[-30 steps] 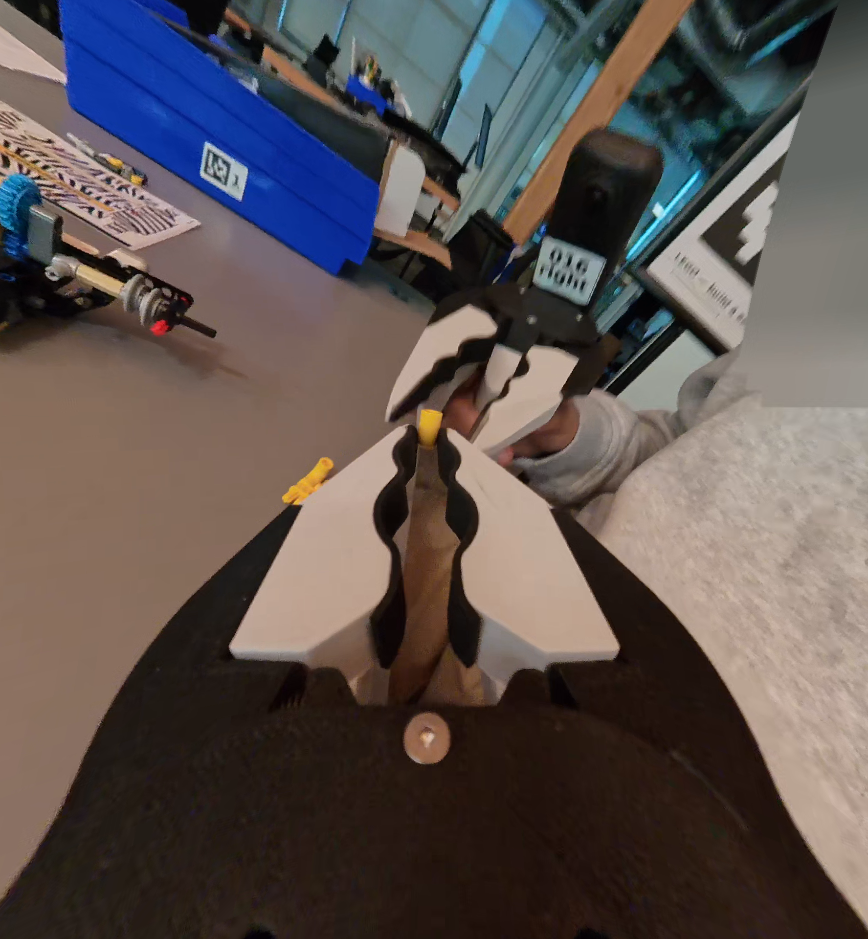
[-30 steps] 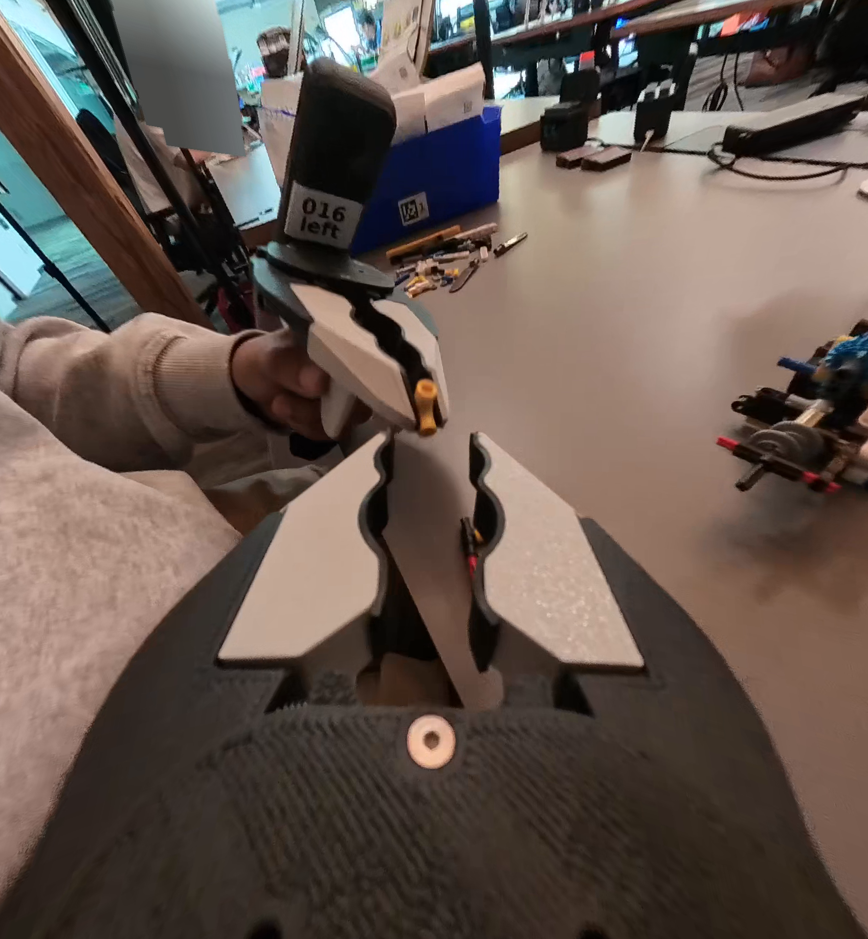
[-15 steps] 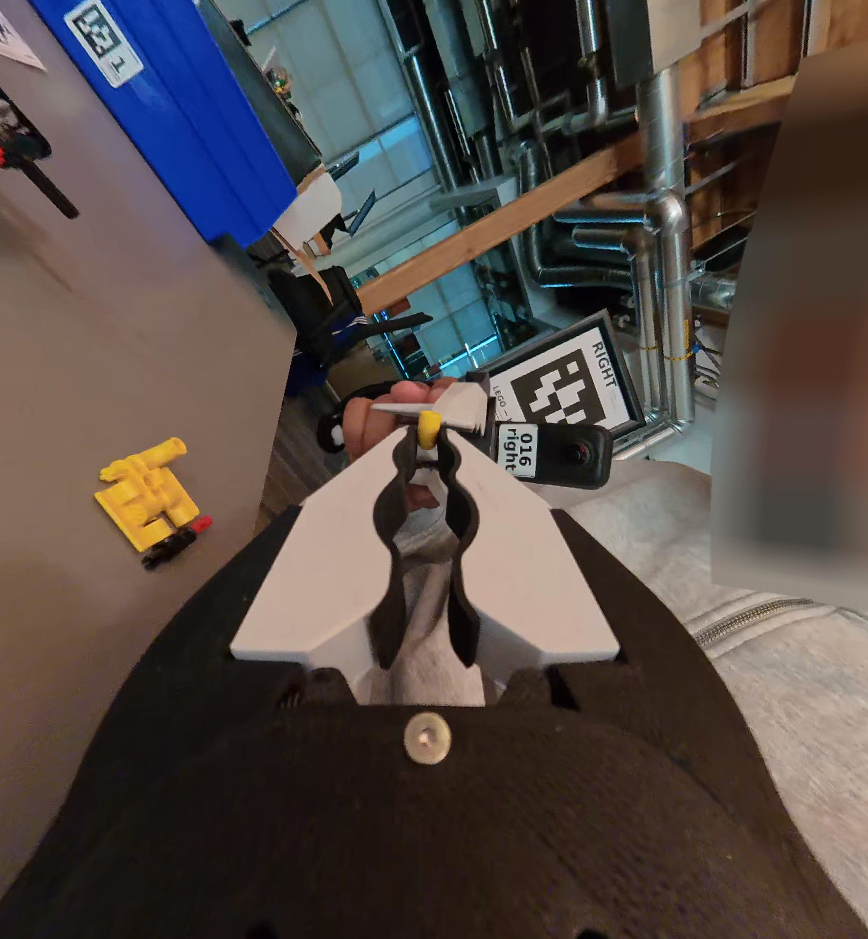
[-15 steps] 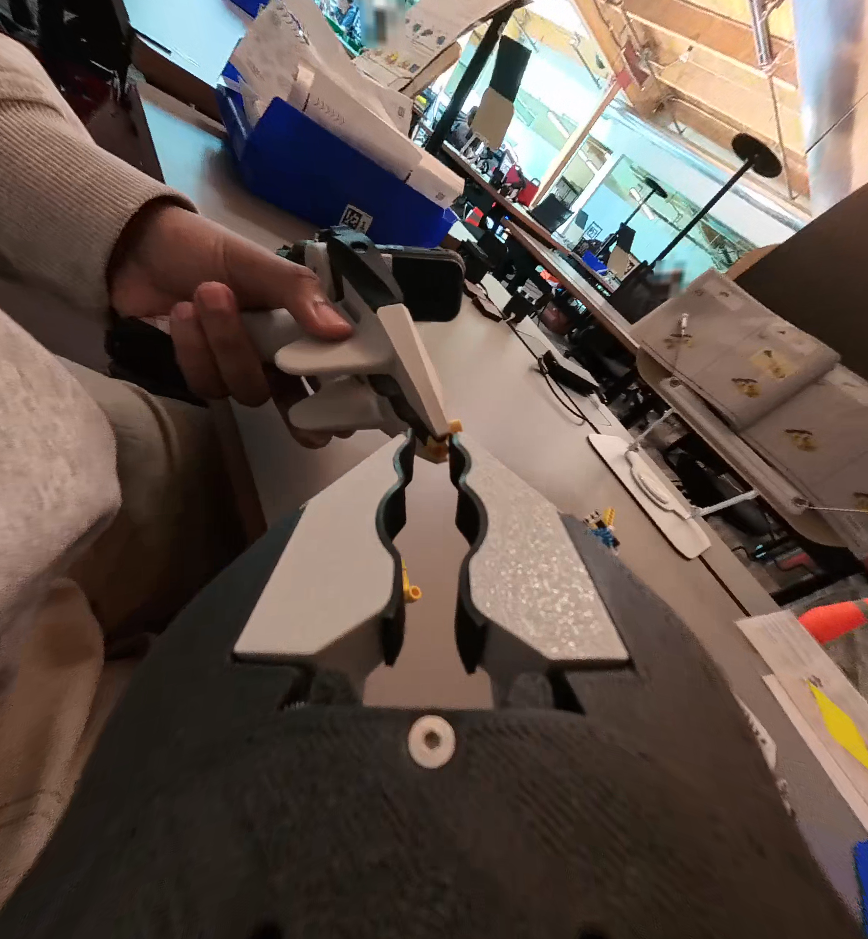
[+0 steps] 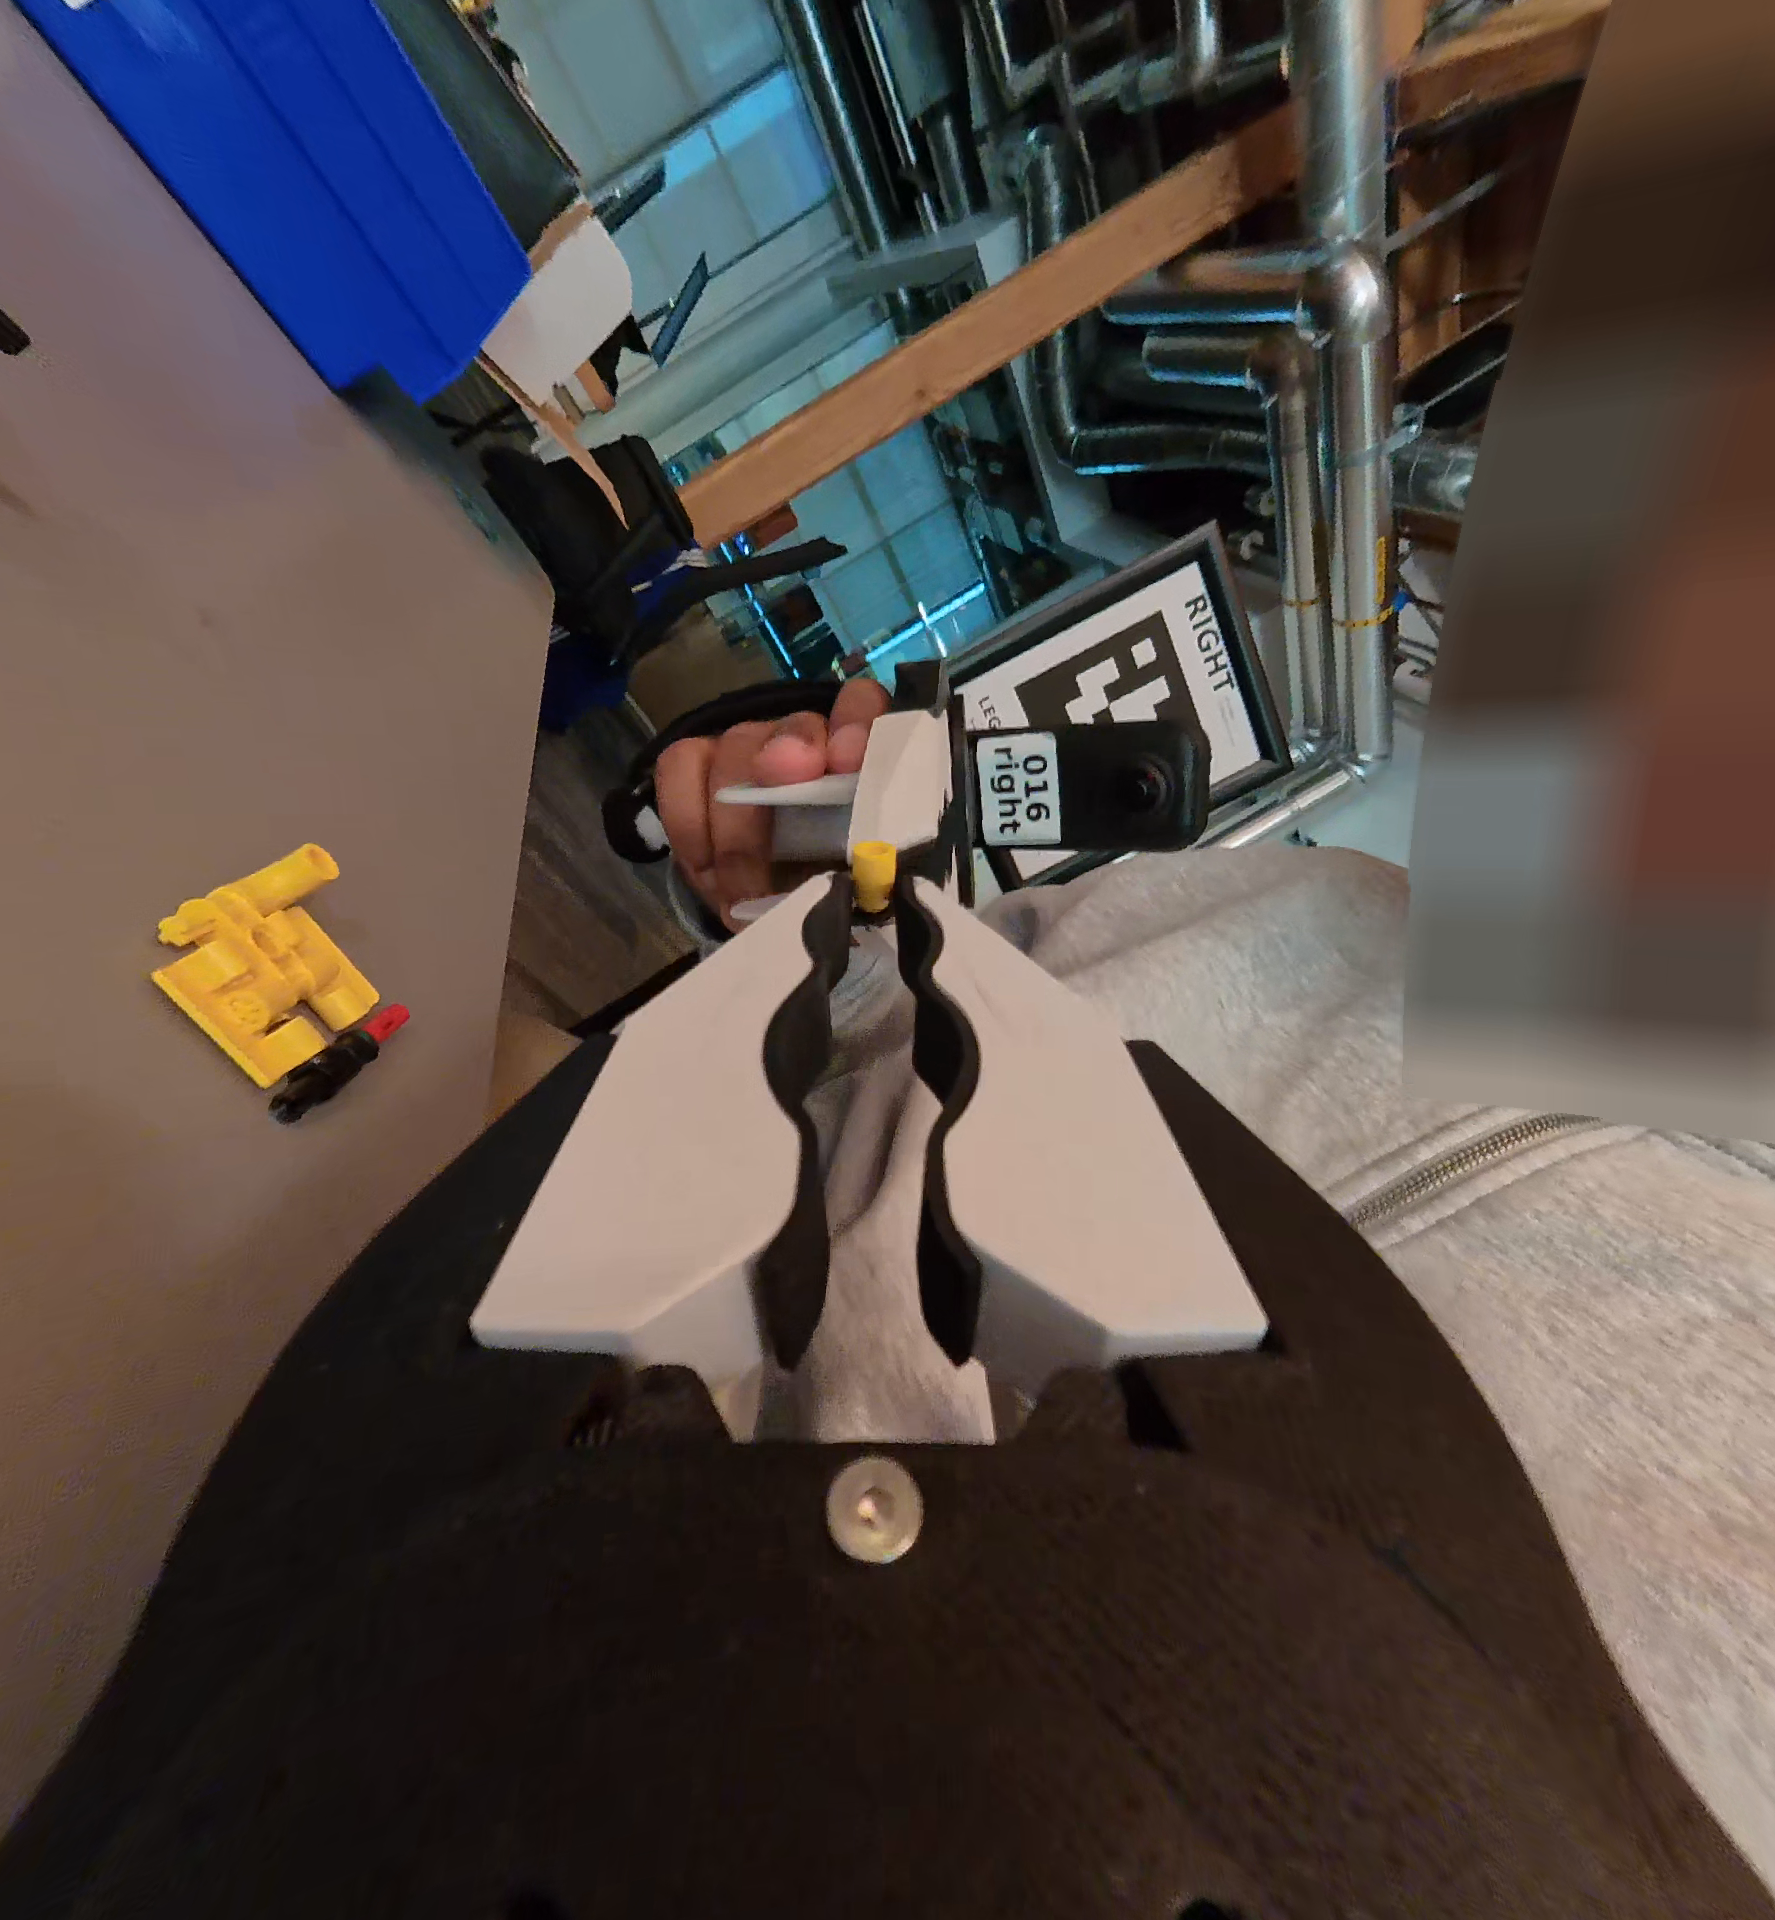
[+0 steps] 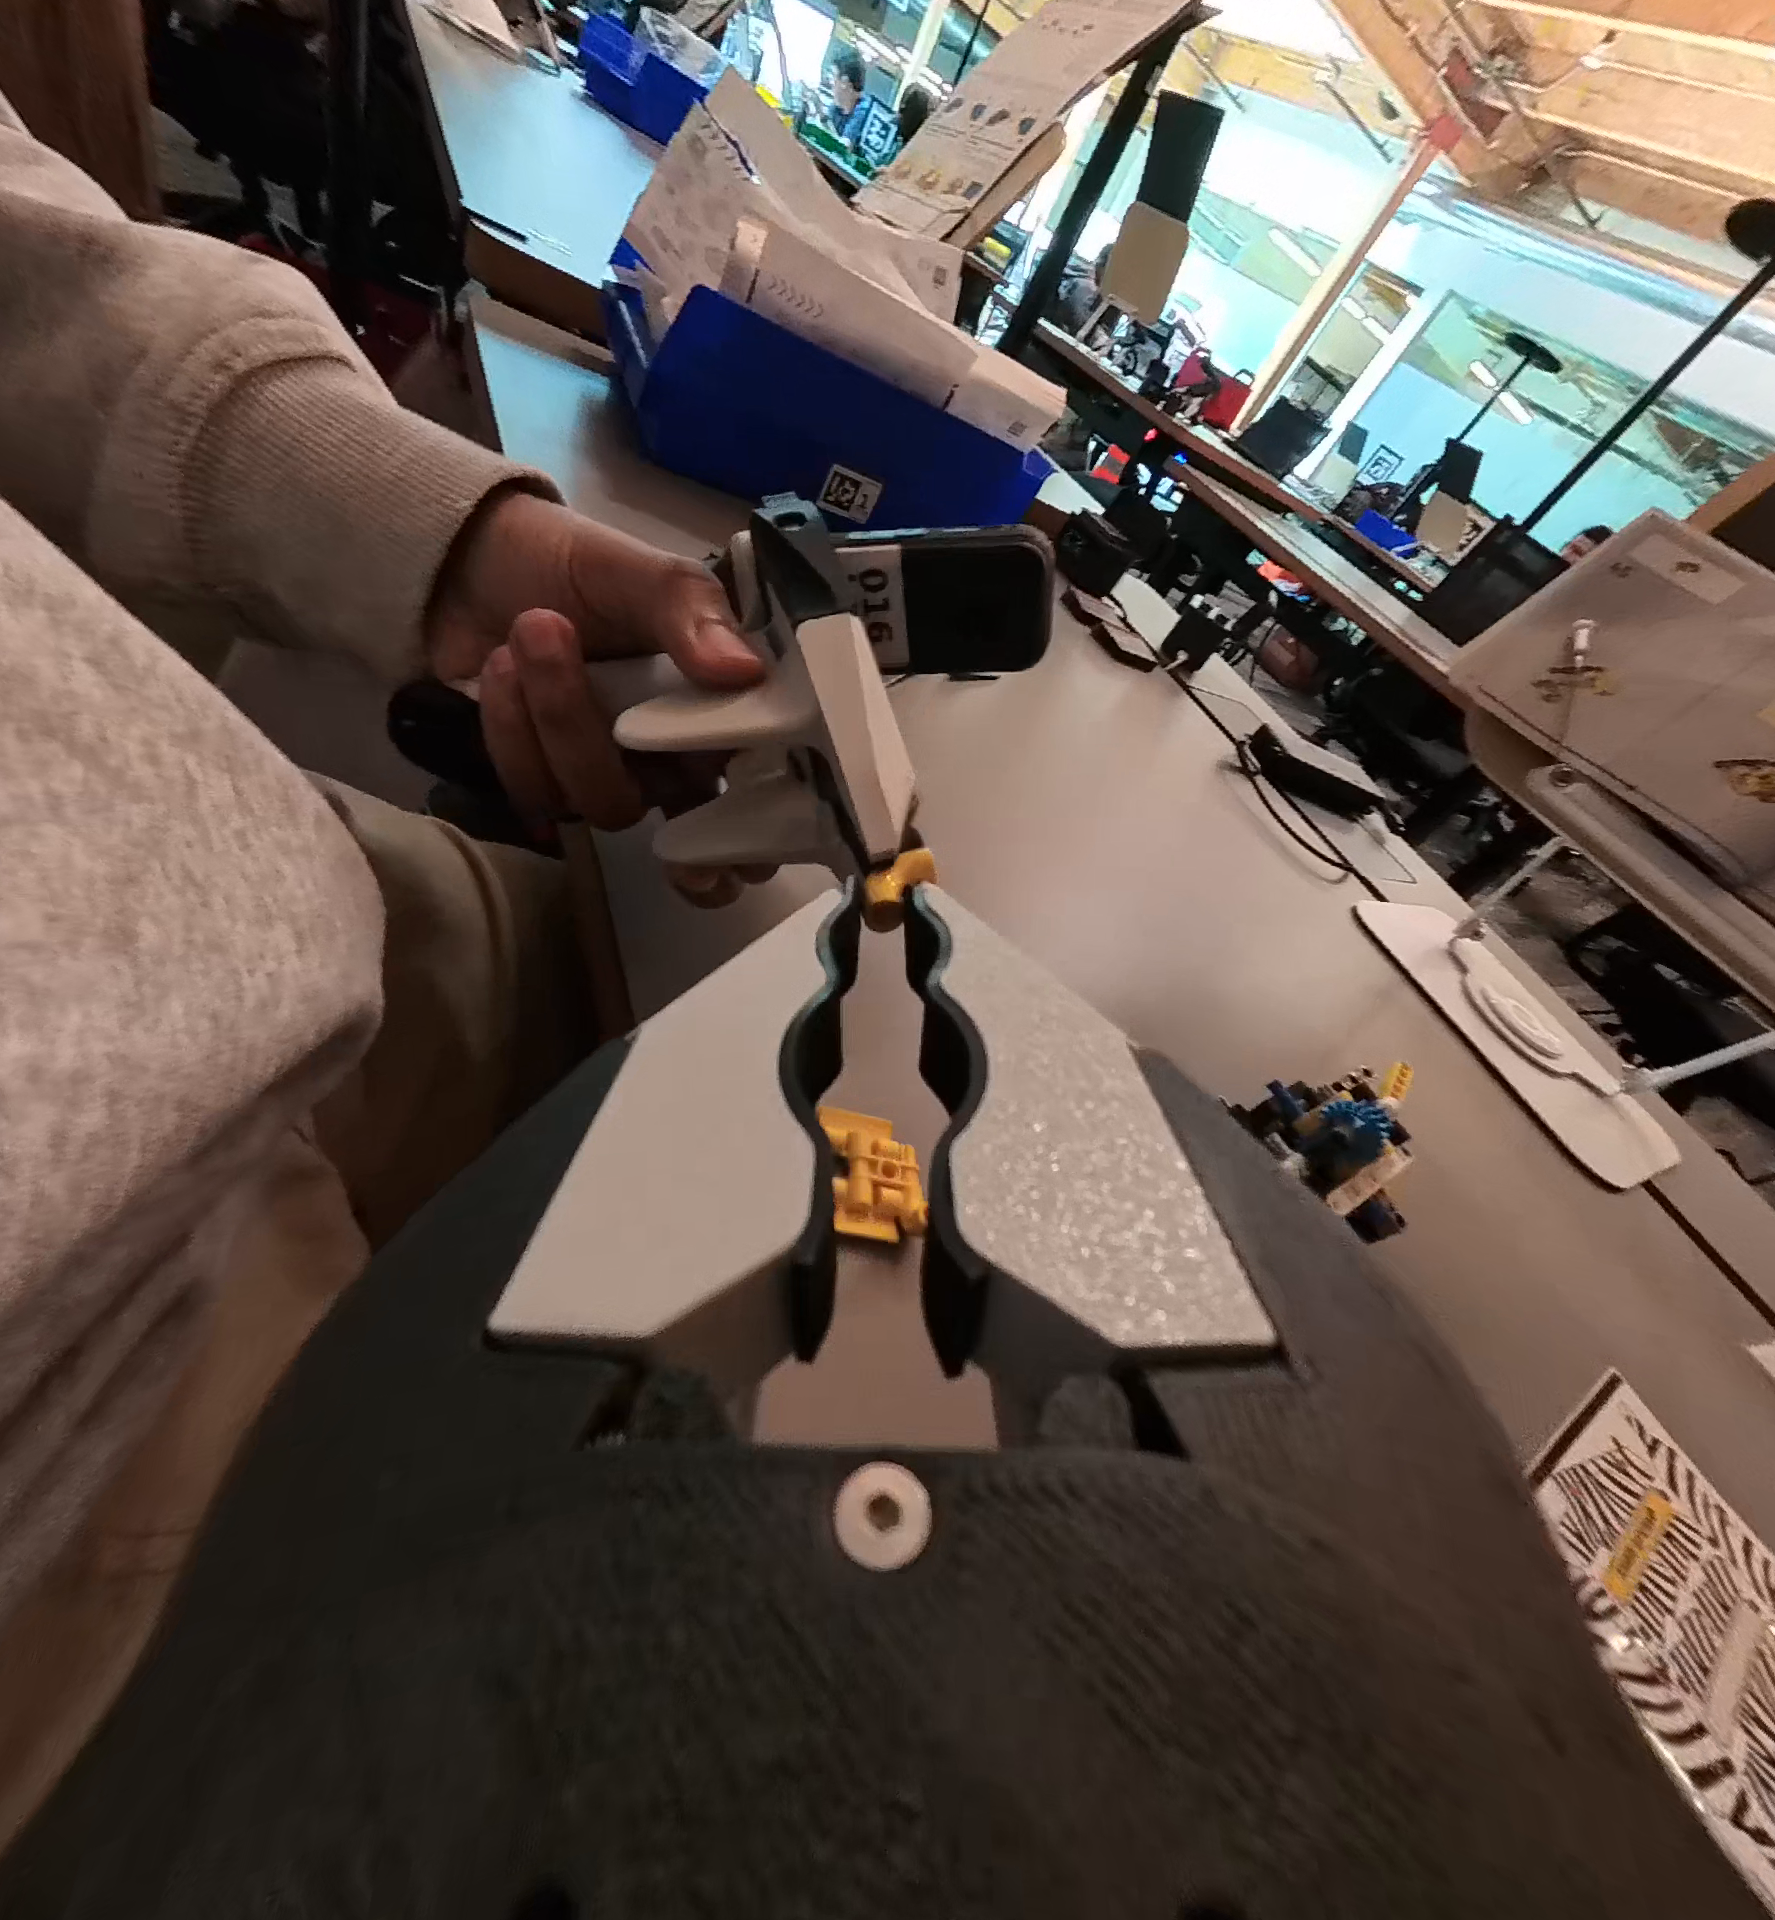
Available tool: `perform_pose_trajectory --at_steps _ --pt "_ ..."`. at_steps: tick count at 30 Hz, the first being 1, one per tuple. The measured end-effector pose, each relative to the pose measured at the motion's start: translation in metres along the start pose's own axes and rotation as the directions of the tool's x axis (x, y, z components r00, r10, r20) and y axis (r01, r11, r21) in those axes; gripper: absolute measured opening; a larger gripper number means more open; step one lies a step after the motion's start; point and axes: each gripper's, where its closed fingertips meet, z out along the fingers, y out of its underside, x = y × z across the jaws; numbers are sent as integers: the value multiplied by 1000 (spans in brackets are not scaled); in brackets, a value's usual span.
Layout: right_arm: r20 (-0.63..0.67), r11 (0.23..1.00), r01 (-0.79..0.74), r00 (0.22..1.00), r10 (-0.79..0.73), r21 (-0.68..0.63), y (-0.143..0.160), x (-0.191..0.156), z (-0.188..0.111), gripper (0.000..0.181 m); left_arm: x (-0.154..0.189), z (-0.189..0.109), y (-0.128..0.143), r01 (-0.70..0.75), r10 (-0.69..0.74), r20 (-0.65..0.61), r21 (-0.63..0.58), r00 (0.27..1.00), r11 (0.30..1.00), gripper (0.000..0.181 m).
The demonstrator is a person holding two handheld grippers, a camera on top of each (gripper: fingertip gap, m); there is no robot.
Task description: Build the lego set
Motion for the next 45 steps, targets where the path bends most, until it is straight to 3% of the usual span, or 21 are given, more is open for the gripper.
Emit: perform_pose_trajectory --at_steps 1,14,26,29,30,31,32,34,36,40,45 --pt "9 1000 1 1000 -1 0 0 -1 0 7 0 0 1 -4 4 5 -11 1000 1000 5" --pt "133 999 -39 990 36 18 4 -11 -3 7 -3 1 10 -5 6 11 -67 1000 998 5" --pt "130 995 98 987 -95 -19 13 -17 0 7 -13 -2 13 34 -32 33 -82 999 996 4" --pt "97 1000 10 995 -9 -6 12 -10 2 8 -13 -3 6 -15 18 59 -56 998 998 5" --pt "92 996 -86 992 86 1 13 -5 3 19 -13 -6 1 -40 43 79 -34 996 999 5" --pt "97 978 -210 973 208 3 15 0 4 39 -16 -10 -4 -73 75 115 -17 991 997 5" --pt "100 941 -337 936 337 -17 22 7 5 44 -23 -15 -9 -114 114 176 -8 978 993 5" --pt "80 833 -541 831 550 -117 46 19 7 50 -35 -27 -16 -204 200 307 -21 930 979 5" --pt "31 728 -650 741 671 -217 72 23 7 46 -42 -35 -21 -276 275 398 -58 875 960 5" --pt "-128 634 -689 706 696 -351 107 24 11 37 -55 -38 -18 -343 377 498 -163 781 925 5" --pt "-154 538 -730 642 751 -421 111 11 22 29 -70 -35 -6 -320 395 525 -231 754 919 5"
